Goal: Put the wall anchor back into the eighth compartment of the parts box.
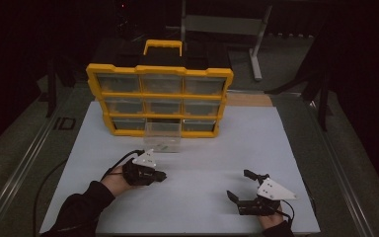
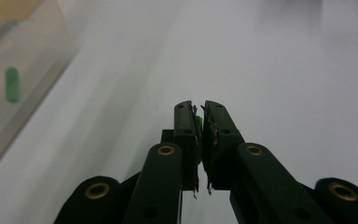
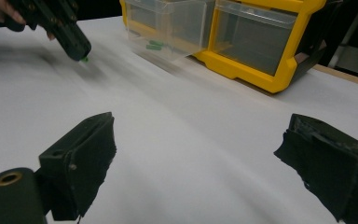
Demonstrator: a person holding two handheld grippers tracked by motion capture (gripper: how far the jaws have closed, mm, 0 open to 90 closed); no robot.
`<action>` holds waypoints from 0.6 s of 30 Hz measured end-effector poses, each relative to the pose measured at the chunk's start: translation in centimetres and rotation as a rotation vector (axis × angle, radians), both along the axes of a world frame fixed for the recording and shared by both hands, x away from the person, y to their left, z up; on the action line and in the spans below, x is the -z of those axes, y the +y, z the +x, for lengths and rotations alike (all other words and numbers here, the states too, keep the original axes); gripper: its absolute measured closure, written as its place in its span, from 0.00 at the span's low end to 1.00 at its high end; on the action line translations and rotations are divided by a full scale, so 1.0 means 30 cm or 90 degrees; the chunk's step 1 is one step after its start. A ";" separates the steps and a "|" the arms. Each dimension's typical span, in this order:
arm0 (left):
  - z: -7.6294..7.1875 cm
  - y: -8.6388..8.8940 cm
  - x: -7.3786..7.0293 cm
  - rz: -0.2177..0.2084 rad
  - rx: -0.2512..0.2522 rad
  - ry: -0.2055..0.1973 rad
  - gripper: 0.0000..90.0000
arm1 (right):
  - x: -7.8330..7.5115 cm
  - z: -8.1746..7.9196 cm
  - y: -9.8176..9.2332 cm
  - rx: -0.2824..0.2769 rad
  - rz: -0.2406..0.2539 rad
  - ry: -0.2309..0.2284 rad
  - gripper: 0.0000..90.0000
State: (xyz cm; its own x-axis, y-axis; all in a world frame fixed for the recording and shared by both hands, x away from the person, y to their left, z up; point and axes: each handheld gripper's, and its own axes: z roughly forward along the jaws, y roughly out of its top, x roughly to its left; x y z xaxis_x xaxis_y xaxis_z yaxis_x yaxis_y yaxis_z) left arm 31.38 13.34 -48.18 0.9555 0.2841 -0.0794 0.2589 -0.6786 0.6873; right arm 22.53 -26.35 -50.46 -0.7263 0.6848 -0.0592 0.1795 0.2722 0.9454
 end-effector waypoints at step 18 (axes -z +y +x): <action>0.057 0.024 -0.139 -0.008 0.006 -0.025 0.94 | 0.001 0.000 0.000 0.000 0.000 0.001 0.10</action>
State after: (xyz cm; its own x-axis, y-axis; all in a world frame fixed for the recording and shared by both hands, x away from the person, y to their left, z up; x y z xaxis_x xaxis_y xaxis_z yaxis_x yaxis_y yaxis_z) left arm 33.10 14.05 -44.01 0.9607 0.2739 -0.0451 0.2249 -0.6728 0.7048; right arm 22.55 -26.34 -50.48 -0.7266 0.6846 -0.0583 0.1806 0.2721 0.9452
